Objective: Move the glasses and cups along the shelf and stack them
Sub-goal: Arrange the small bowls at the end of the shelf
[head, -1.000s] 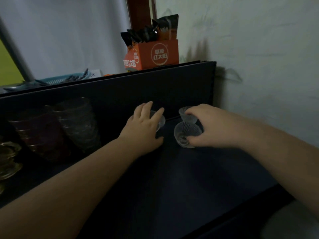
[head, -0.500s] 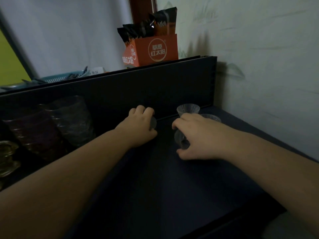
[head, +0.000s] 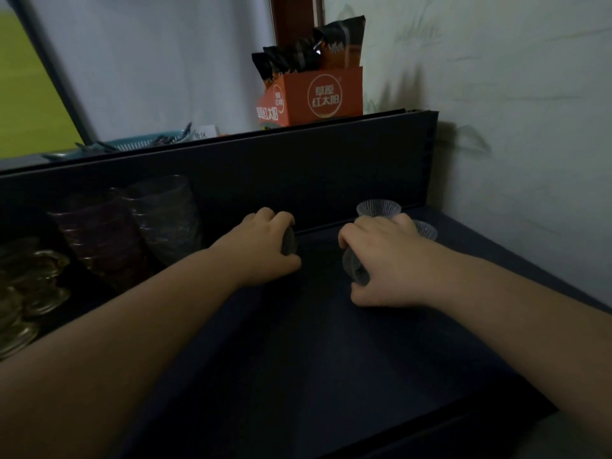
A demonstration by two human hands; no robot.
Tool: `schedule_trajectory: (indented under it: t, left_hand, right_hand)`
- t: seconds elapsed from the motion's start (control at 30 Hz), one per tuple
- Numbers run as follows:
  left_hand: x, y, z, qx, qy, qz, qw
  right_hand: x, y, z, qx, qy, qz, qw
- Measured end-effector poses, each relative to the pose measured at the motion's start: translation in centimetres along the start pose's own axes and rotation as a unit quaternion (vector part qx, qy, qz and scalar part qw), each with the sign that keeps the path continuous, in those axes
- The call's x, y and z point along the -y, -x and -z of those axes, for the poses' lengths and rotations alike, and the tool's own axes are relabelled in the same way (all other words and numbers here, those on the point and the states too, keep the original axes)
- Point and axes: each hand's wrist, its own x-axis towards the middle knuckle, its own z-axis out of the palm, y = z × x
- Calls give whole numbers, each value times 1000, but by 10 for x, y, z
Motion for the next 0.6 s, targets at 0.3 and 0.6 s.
schedule_trajectory:
  t: [0.3, 0.6]
  left_hand:
    - [17, -3, 1, 20, -37, 90, 995]
    - [25, 23, -8, -89, 30, 105, 990]
  right_hand:
    - [10, -13, 14, -29, -74, 33, 996]
    - [27, -69, 35, -35, -145, 0, 989]
